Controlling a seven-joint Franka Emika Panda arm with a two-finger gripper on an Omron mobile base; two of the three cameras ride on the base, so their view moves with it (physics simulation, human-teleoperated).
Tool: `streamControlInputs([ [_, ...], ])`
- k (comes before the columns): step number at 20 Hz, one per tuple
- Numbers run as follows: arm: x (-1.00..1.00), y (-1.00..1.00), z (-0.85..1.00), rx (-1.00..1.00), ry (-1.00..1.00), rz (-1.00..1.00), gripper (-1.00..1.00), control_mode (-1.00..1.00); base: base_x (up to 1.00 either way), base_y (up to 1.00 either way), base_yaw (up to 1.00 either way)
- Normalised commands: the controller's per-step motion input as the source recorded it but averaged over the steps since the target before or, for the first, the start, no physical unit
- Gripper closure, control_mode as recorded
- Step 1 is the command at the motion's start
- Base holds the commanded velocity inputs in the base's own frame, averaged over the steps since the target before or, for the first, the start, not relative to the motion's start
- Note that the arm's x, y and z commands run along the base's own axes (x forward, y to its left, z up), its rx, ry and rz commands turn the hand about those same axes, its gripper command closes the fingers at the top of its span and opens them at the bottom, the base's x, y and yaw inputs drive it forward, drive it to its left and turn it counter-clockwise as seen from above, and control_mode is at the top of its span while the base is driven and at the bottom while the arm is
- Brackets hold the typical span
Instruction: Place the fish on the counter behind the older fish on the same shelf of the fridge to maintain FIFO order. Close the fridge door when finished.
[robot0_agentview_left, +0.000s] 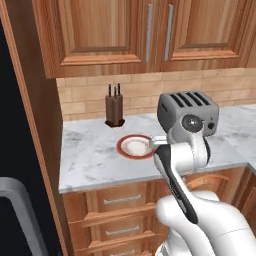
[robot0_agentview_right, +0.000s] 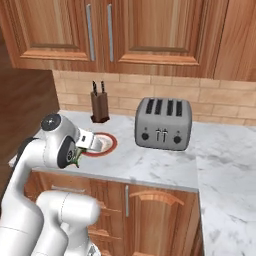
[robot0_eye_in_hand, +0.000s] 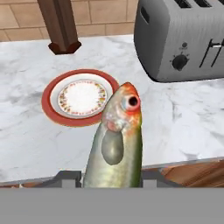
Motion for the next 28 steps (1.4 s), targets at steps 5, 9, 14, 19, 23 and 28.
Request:
streamControlInputs([
  [5, 0.0, 0.0, 0.0, 0.0, 0.0, 0.0, 1.0, 1.0, -1.0, 0.26, 0.04],
  [9, 0.0, 0.0, 0.0, 0.0, 0.0, 0.0, 1.0, 1.0, -1.0, 0.0, 0.24],
  [14, 0.0, 0.0, 0.0, 0.0, 0.0, 0.0, 1.0, 1.0, -0.83, 0.02, 0.46],
  [19, 0.0, 0.0, 0.0, 0.0, 0.0, 0.0, 1.0, 1.0, -0.63, 0.02, 0.59],
  [23, 0.0, 0.0, 0.0, 0.0, 0.0, 0.0, 1.0, 1.0, -0.64, 0.05, 0.61],
  [28, 0.0, 0.0, 0.0, 0.0, 0.0, 0.0, 1.0, 1.0, -0.18, 0.42, 0.57],
])
